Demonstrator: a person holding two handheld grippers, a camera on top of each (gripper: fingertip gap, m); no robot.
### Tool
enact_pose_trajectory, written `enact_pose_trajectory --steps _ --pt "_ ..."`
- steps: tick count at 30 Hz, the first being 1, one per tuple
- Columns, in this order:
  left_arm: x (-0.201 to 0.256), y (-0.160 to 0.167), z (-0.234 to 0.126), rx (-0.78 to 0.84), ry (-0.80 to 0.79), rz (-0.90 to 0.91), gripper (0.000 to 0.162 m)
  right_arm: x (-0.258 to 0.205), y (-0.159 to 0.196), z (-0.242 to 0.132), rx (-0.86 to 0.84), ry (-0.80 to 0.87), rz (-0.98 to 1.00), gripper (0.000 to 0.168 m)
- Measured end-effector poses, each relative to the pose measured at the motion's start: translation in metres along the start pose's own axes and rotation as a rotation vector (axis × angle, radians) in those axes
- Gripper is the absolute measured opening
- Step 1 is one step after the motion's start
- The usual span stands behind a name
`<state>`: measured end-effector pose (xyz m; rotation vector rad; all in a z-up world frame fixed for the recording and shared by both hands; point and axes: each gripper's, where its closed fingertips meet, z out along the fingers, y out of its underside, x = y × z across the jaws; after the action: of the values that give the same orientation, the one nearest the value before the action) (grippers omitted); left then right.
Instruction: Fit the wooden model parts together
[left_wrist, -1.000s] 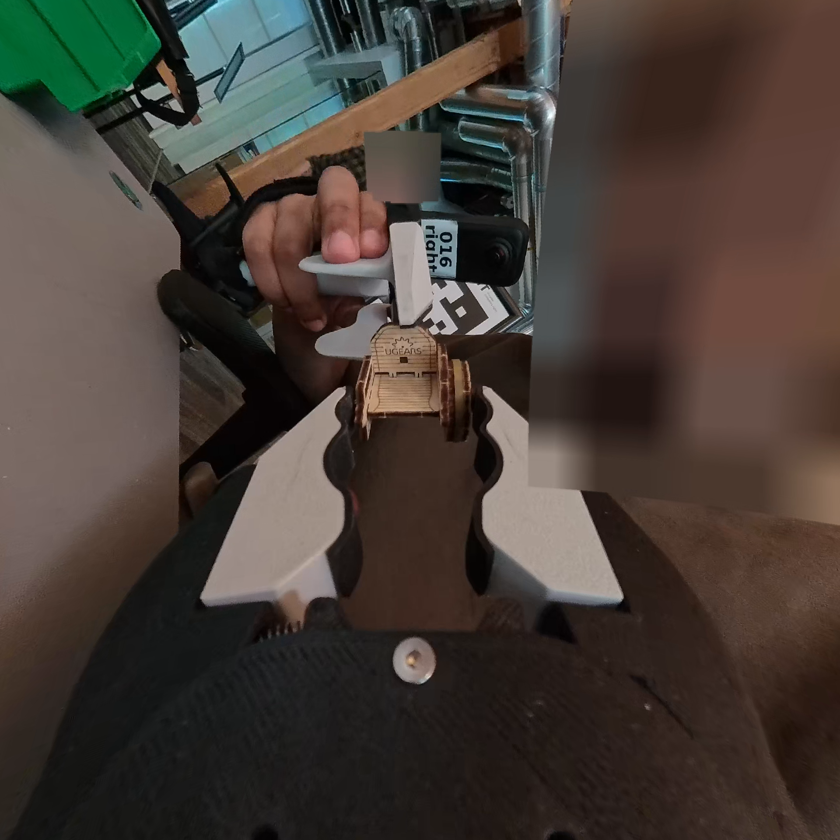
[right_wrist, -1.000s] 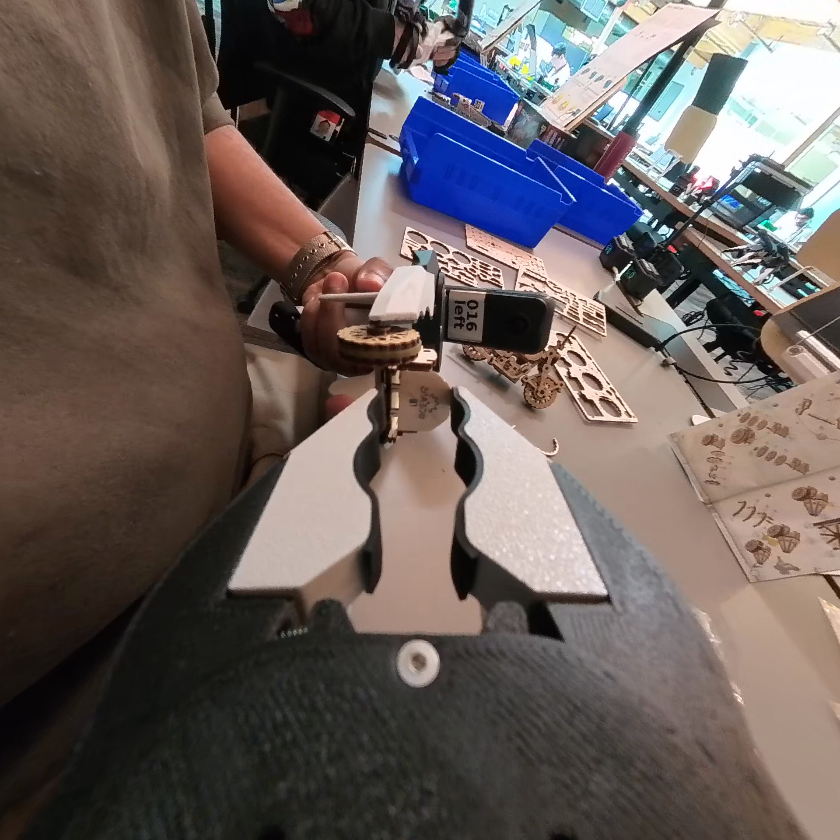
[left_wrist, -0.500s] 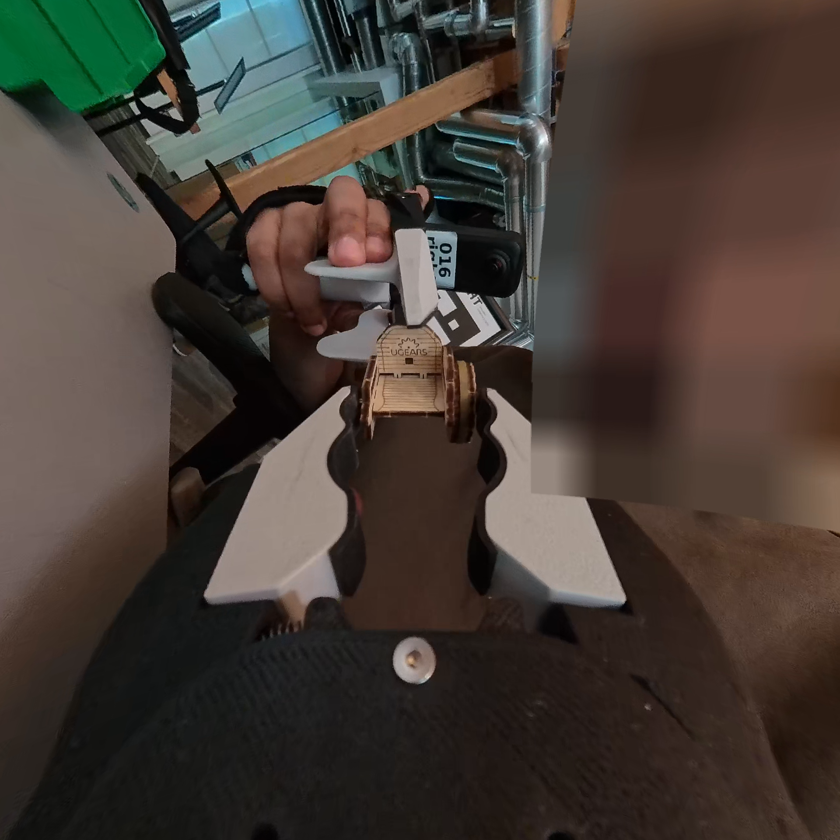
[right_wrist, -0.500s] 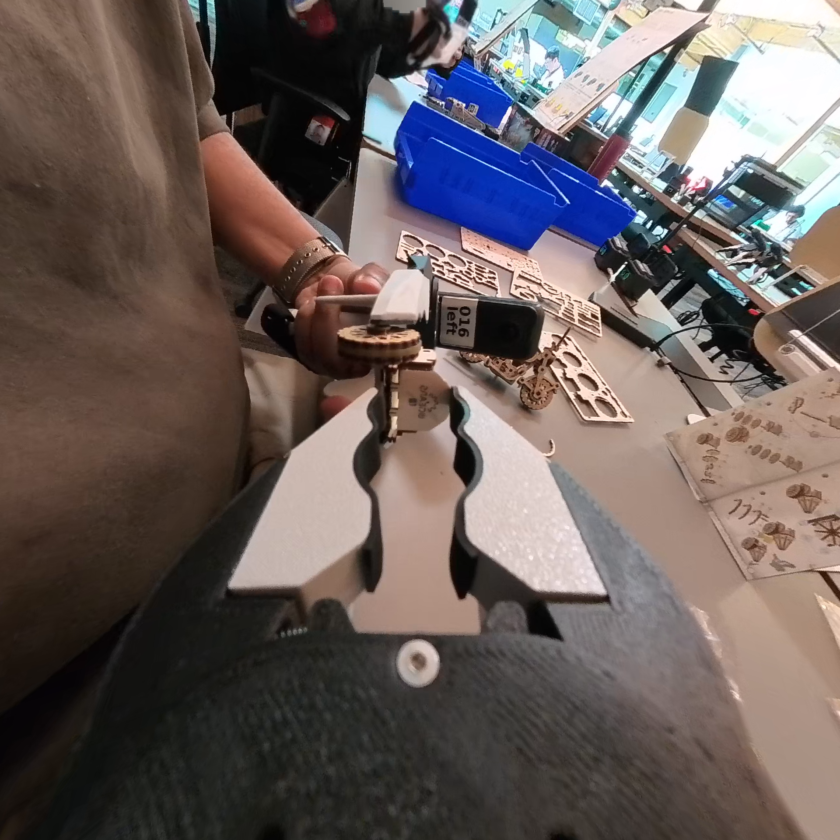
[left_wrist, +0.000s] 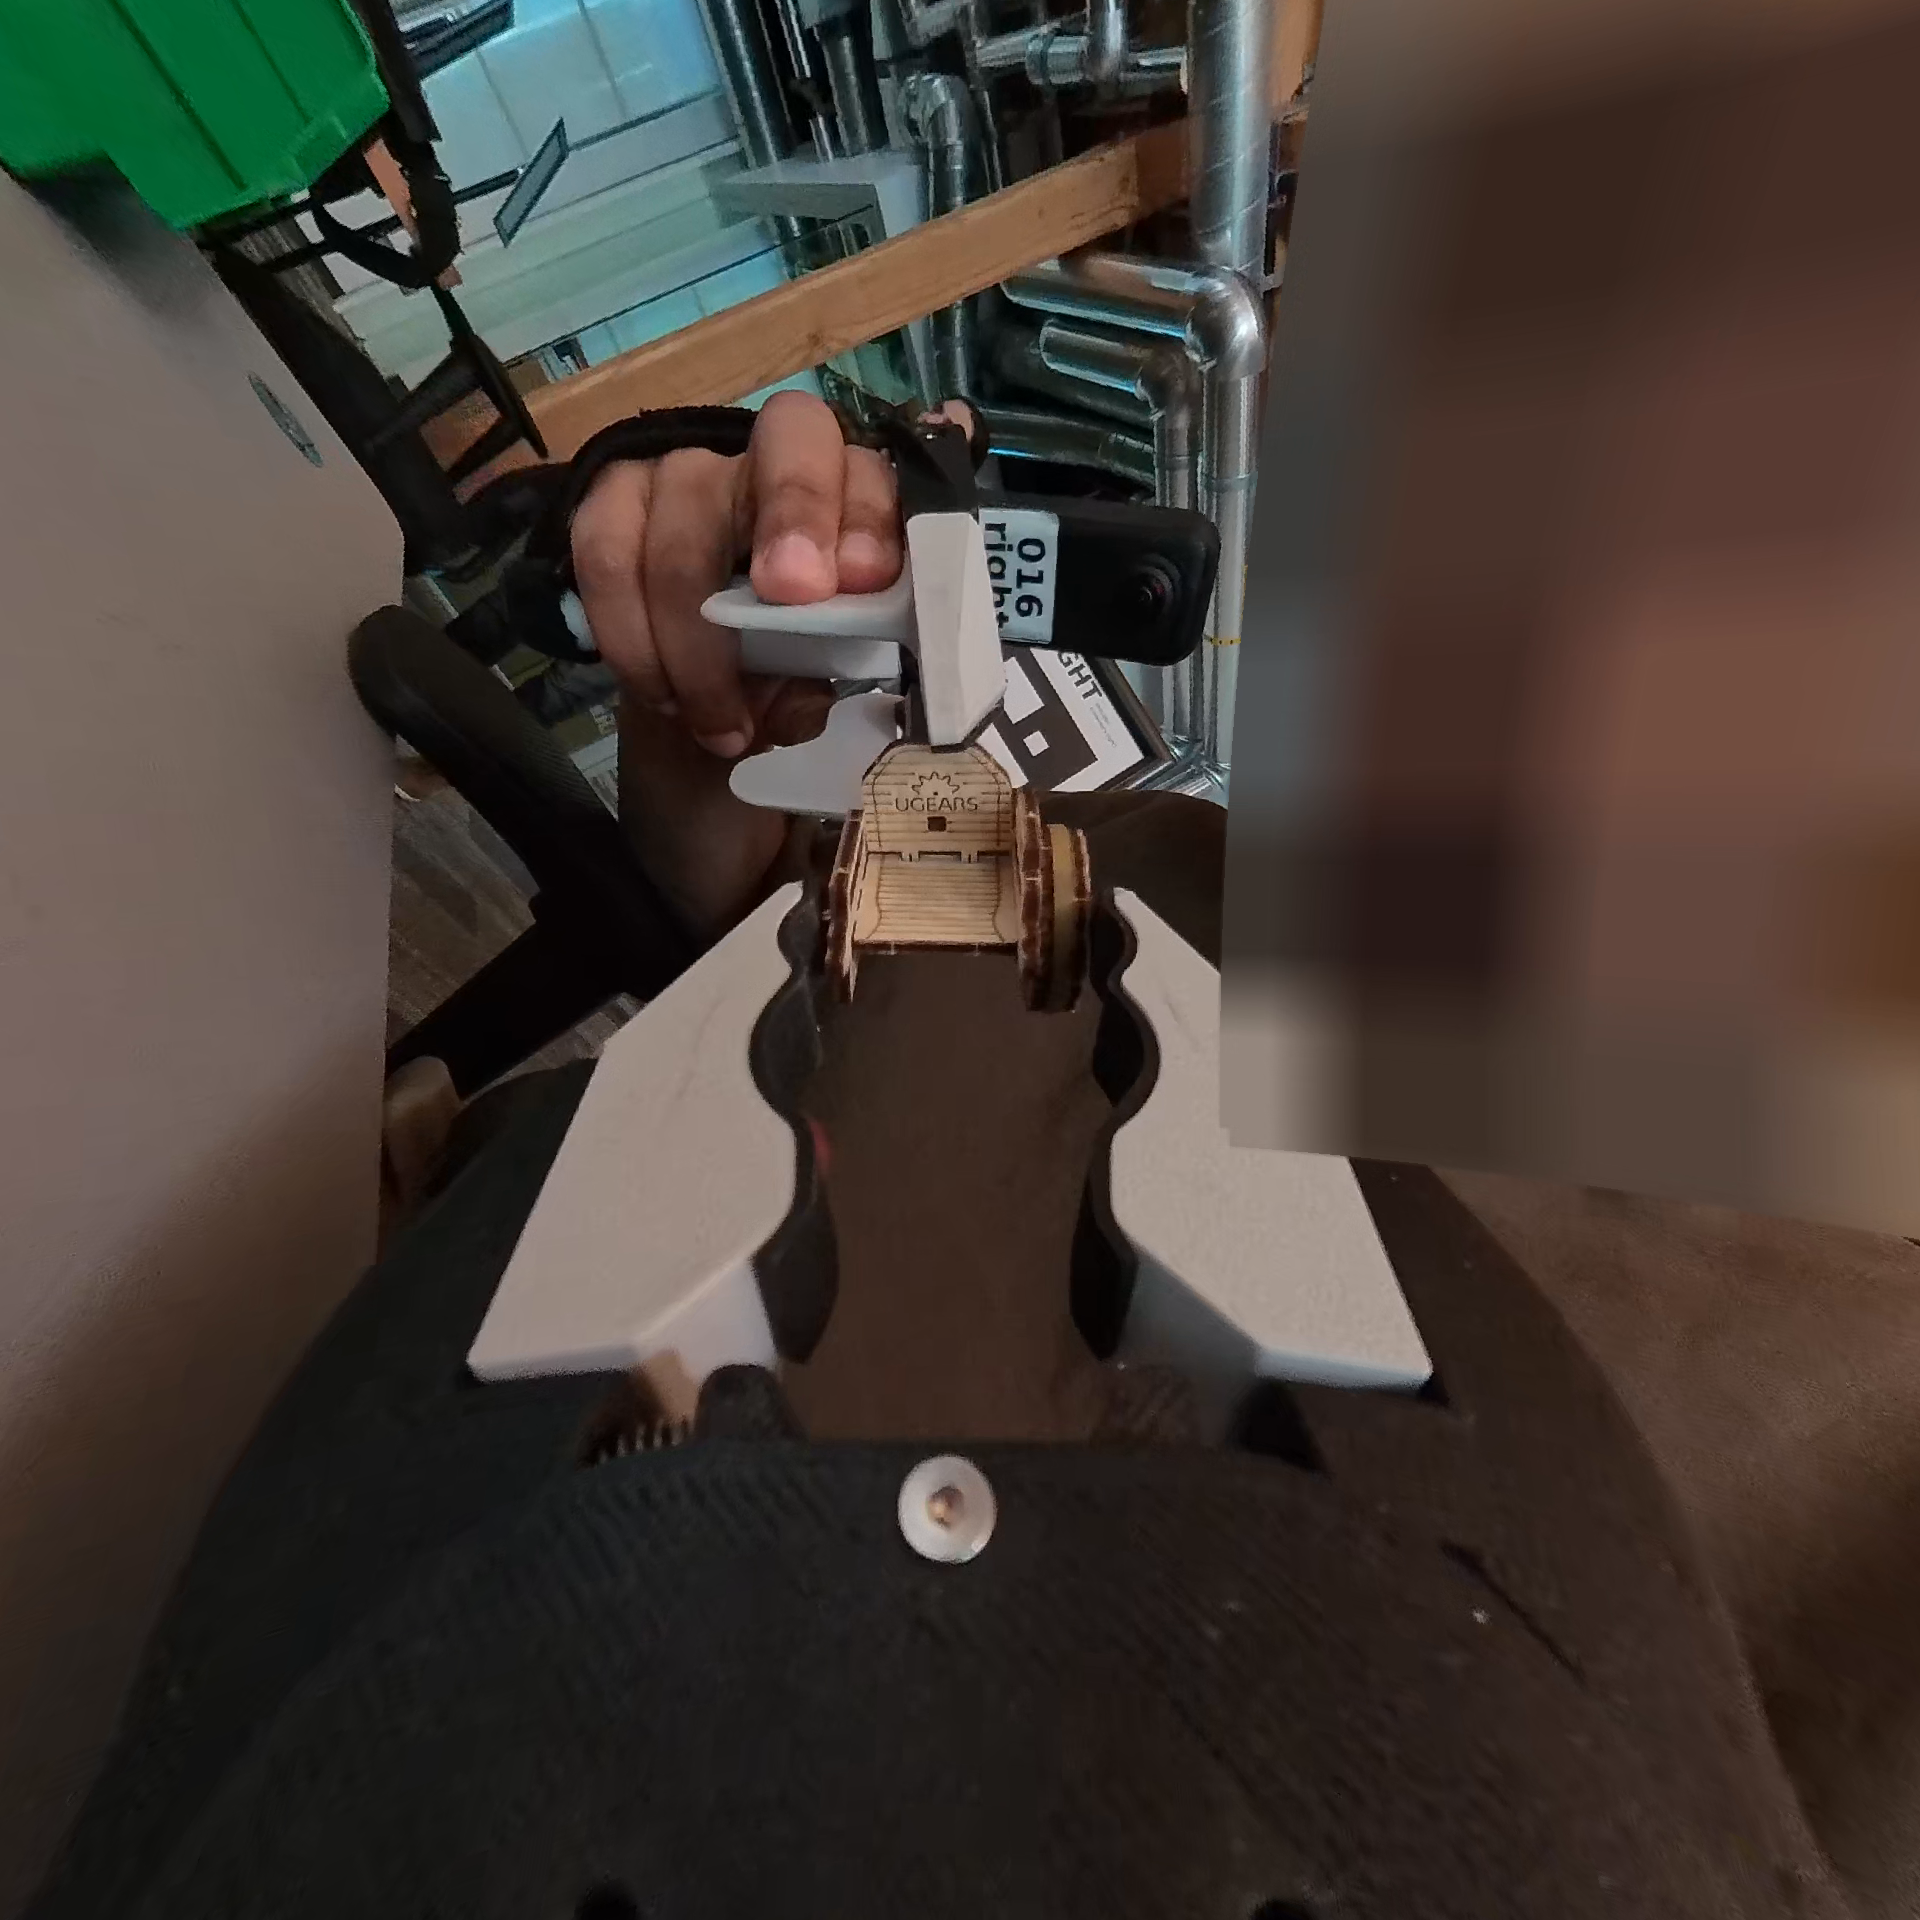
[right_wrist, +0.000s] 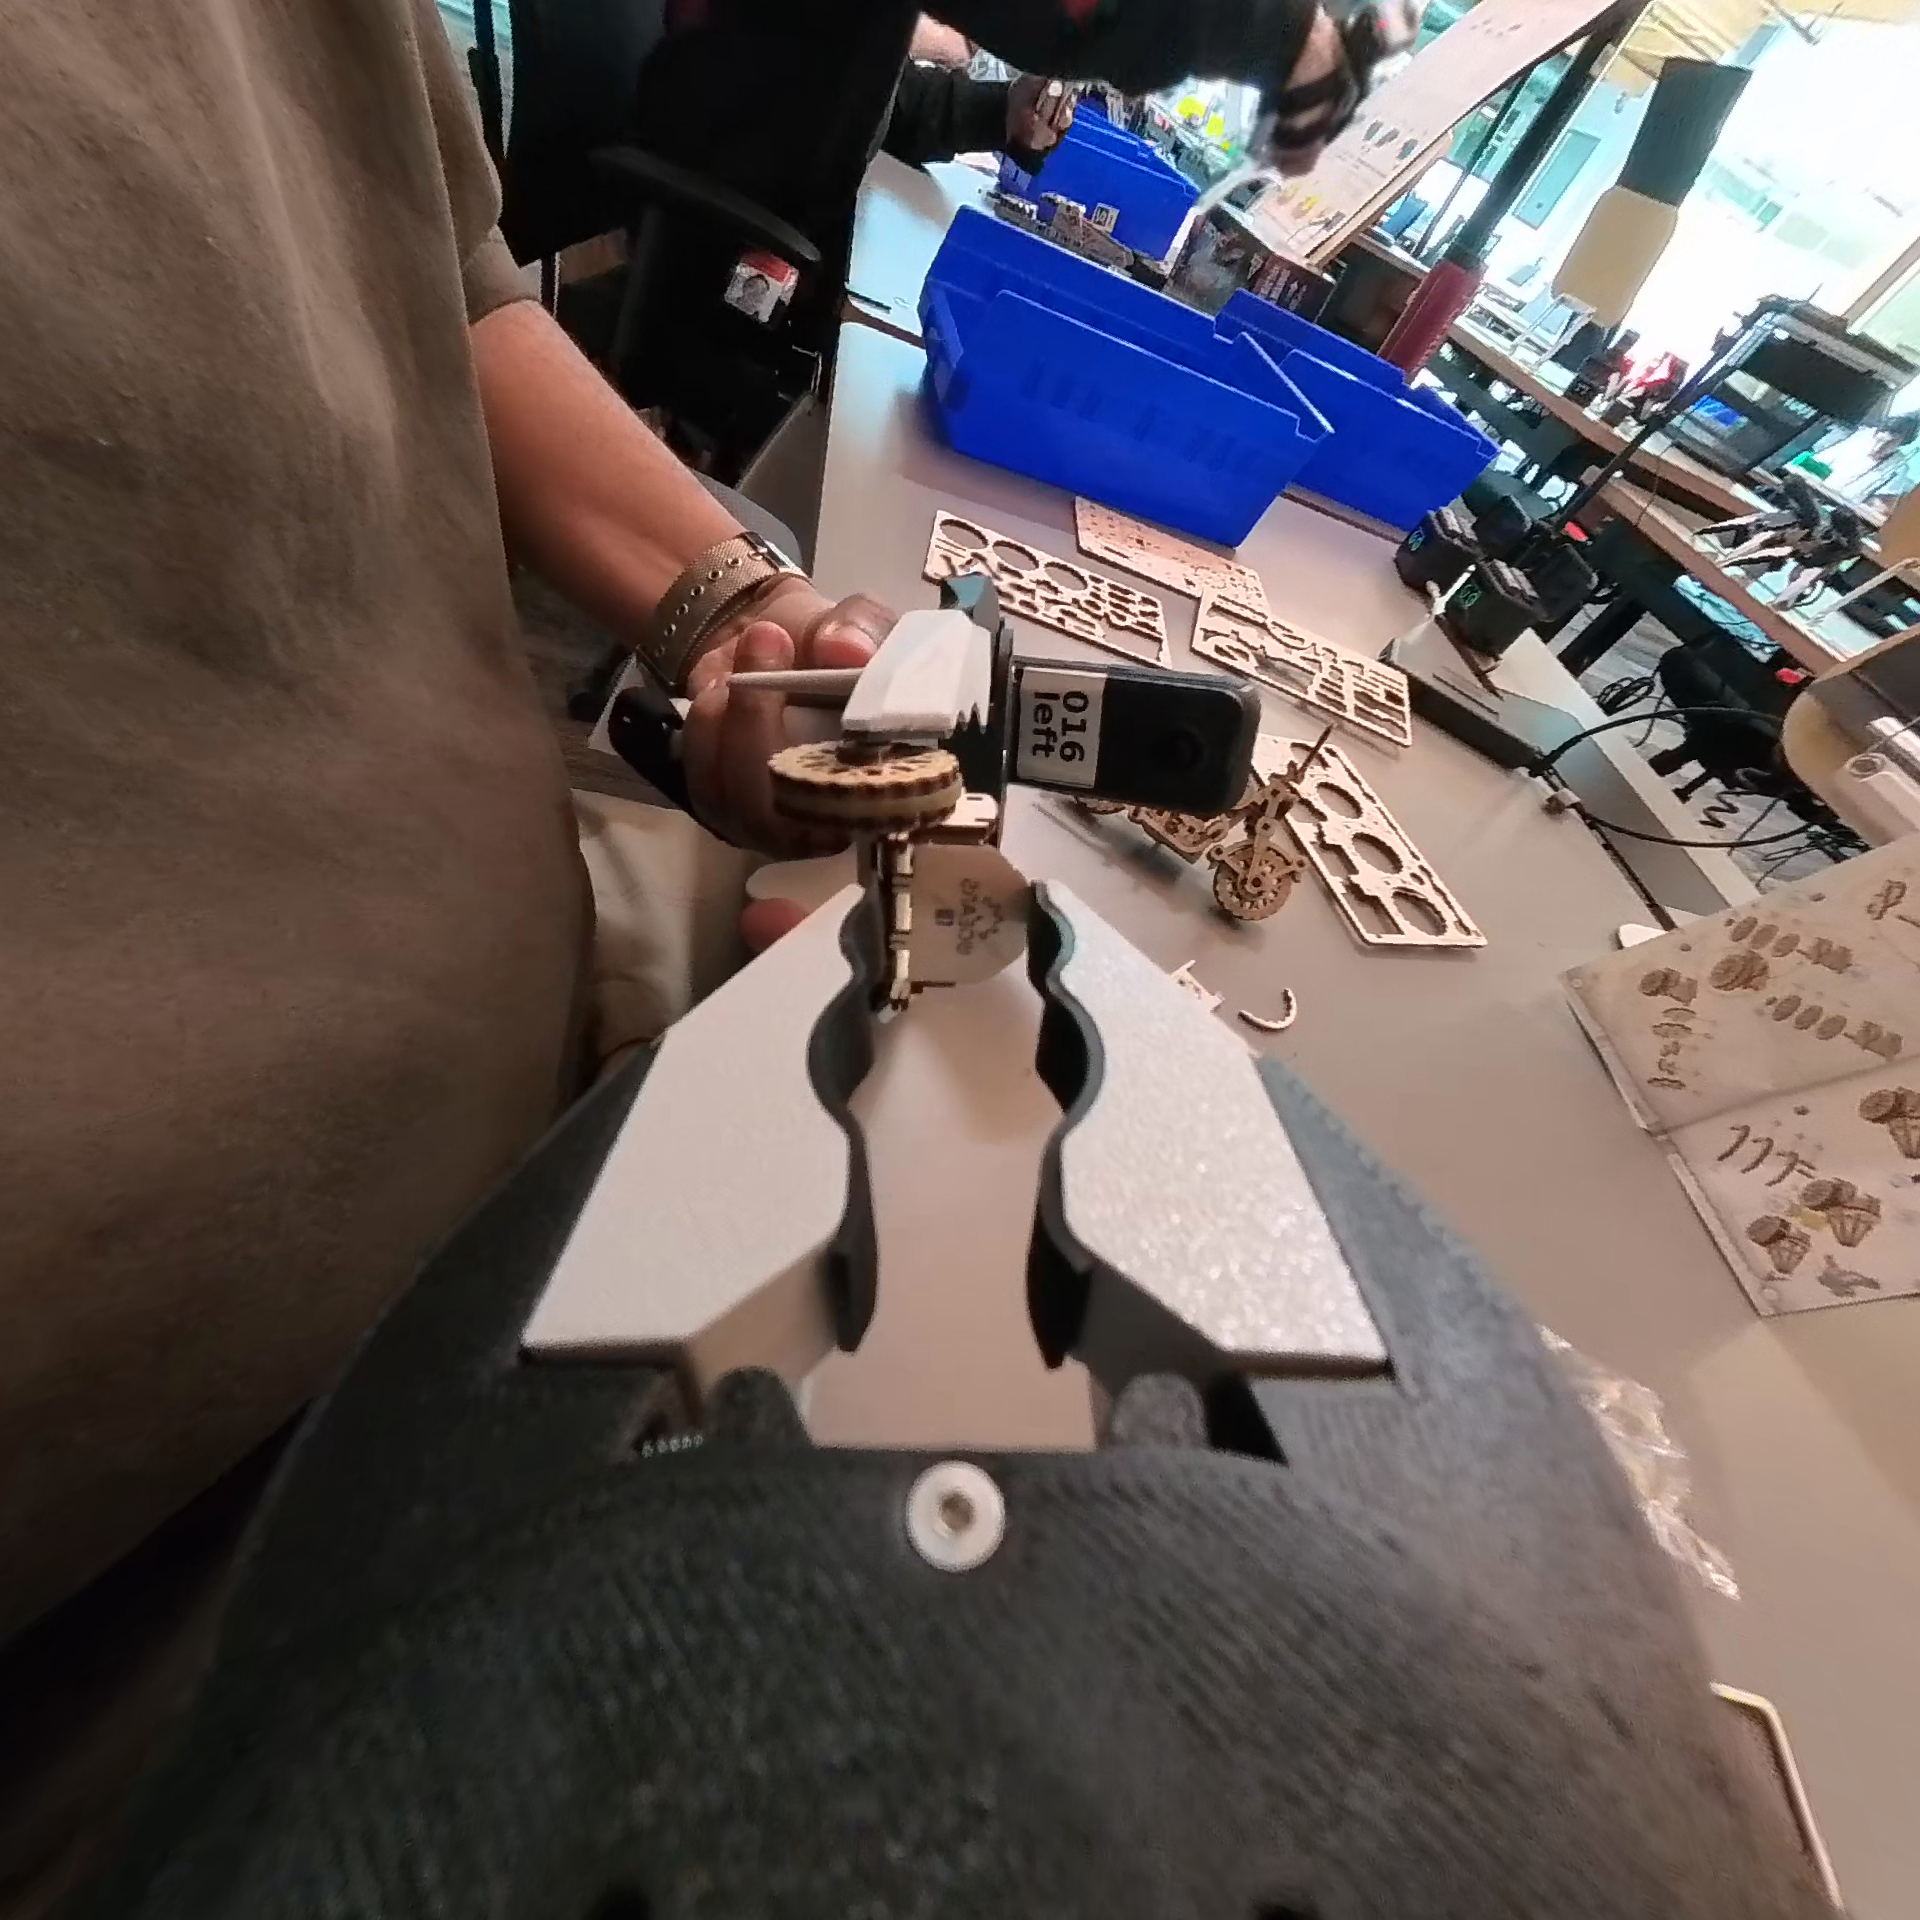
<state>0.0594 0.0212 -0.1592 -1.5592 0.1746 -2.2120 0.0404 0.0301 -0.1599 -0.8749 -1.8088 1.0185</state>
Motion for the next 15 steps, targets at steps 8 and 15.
enact_pose_trajectory --steps 8,15 --pt "0.002 -0.003 -0.001 0.004 -0.002 0.024 0.047 0.003 -0.002 0.001 0.009 0.036 -0.008 0.027" --pt "0.007 -0.019 -0.014 0.062 -0.052 0.150 0.047 0.019 -0.014 -0.011 0.113 0.125 0.028 0.057"
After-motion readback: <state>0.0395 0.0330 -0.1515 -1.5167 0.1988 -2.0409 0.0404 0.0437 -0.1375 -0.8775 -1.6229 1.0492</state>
